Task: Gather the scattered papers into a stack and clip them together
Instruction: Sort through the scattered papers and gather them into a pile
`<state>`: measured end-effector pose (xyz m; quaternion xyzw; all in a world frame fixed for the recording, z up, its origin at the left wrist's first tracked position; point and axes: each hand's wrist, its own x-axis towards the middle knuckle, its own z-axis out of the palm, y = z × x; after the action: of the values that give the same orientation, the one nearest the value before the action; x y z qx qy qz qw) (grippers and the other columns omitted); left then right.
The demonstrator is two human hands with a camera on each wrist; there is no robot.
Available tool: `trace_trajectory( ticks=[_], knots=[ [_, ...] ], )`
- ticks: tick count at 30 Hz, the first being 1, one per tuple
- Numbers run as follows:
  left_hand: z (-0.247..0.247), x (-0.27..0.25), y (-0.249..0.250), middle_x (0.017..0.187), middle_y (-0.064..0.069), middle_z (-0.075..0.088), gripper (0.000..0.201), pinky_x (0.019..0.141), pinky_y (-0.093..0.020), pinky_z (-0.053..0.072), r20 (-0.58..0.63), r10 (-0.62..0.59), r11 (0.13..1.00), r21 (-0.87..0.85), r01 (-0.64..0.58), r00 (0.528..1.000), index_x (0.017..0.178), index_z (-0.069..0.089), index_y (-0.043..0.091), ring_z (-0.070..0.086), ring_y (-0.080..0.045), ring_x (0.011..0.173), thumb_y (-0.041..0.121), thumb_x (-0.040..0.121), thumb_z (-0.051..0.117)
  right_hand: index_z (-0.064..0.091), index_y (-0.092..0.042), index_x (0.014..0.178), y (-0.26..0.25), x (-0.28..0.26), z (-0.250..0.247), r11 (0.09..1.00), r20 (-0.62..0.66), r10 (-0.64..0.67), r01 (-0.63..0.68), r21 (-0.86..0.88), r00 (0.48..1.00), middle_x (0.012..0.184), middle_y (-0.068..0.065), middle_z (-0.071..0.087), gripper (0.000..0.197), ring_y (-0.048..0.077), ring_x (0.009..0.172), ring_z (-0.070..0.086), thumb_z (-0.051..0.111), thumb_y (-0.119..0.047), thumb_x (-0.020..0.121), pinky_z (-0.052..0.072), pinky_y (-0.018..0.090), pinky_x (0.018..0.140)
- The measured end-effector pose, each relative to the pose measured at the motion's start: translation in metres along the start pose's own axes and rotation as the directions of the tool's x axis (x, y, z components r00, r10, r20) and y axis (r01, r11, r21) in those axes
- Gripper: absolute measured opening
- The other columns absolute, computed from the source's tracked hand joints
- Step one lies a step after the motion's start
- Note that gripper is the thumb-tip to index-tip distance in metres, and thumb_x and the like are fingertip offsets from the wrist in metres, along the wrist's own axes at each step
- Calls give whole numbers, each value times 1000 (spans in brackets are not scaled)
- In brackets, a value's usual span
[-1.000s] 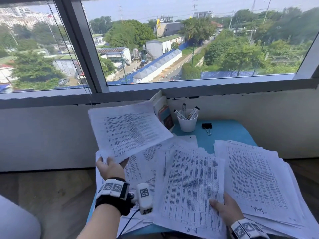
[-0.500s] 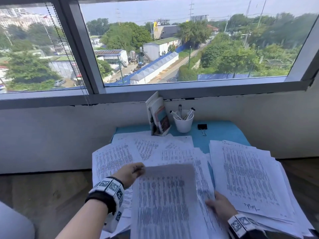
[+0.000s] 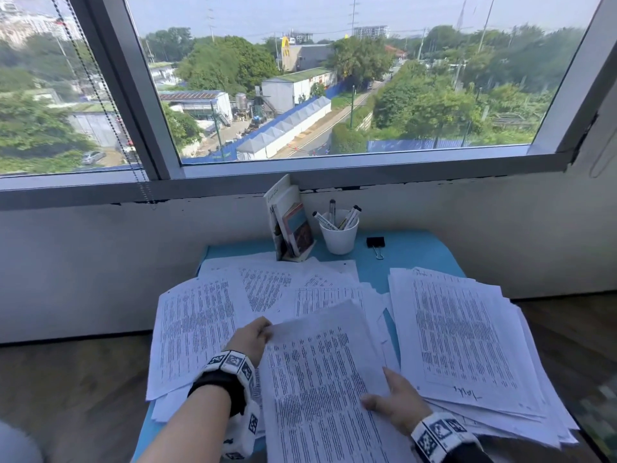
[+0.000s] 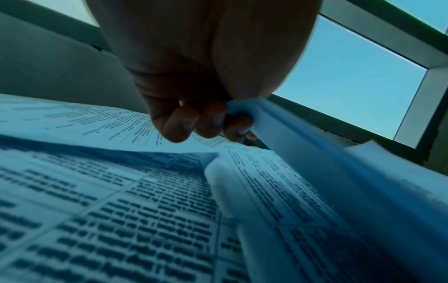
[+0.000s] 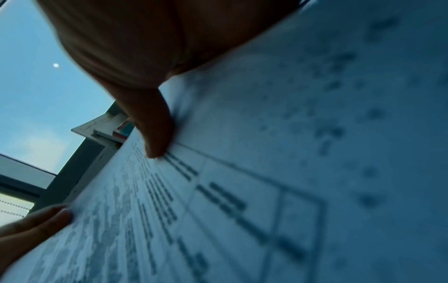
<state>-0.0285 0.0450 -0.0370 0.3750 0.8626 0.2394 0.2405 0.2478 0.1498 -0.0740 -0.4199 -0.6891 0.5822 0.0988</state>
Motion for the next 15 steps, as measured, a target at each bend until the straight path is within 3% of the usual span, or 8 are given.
trace_trajectory(
  ticks=[2,4,5,7,10,12,15],
  knots=[
    [-2,-2,-3,78,-3,59,11,61,-28,43,-87,-29,998,-49,25,996,98,53,24,53,-18,62,31,98,44,59,-19,108,-4,0,-7,999,-32,9,-8,32,999,94,1,69,34,16,83,67,72,-11,78,55,26,71],
    [-6,-3,-14,107,-9,59,31,81,-35,48,-179,-79,997,1,80,981,119,51,20,59,-23,91,40,96,45,61,-20,104,-17,-2,-28,994,-85,20,-11,112,996,96,8,71,33,28,86,68,74,-15,74,56,43,78],
    [-10,-6,-21,122,-10,54,40,90,-38,46,-209,-112,989,70,129,972,127,48,21,55,-25,108,44,94,46,62,-19,102,-23,-3,-46,989,-137,14,7,150,990,94,10,71,30,30,84,67,73,-12,75,55,44,77],
    [-16,-12,-37,139,-7,42,53,100,-41,40,-217,-169,950,223,218,961,137,40,24,42,-27,127,48,91,50,61,-12,101,-35,-4,-89,995,-289,26,2,97,957,95,13,67,20,29,84,61,62,-3,83,48,37,71],
    [-18,-17,-62,146,-1,34,68,104,-41,38,-154,-207,902,353,249,966,142,31,28,36,-23,133,56,85,54,52,-2,99,-31,2,-164,988,-507,109,-147,-36,855,98,19,51,12,30,85,47,48,-8,88,33,36,70],
    [-15,-17,-73,149,2,33,75,107,-41,38,-123,-199,902,366,231,972,143,29,30,36,-20,134,61,81,56,51,-2,102,-17,6,-195,962,-568,180,-265,-70,803,92,23,53,23,32,80,48,49,-15,83,35,36,68],
    [-9,-20,-74,151,4,30,75,109,-41,35,-118,-180,903,374,212,976,144,30,30,34,-20,136,61,80,56,54,-1,112,3,12,-210,907,-593,259,-403,-121,762,88,22,56,27,32,75,52,45,-5,87,38,32,65]
  ],
)
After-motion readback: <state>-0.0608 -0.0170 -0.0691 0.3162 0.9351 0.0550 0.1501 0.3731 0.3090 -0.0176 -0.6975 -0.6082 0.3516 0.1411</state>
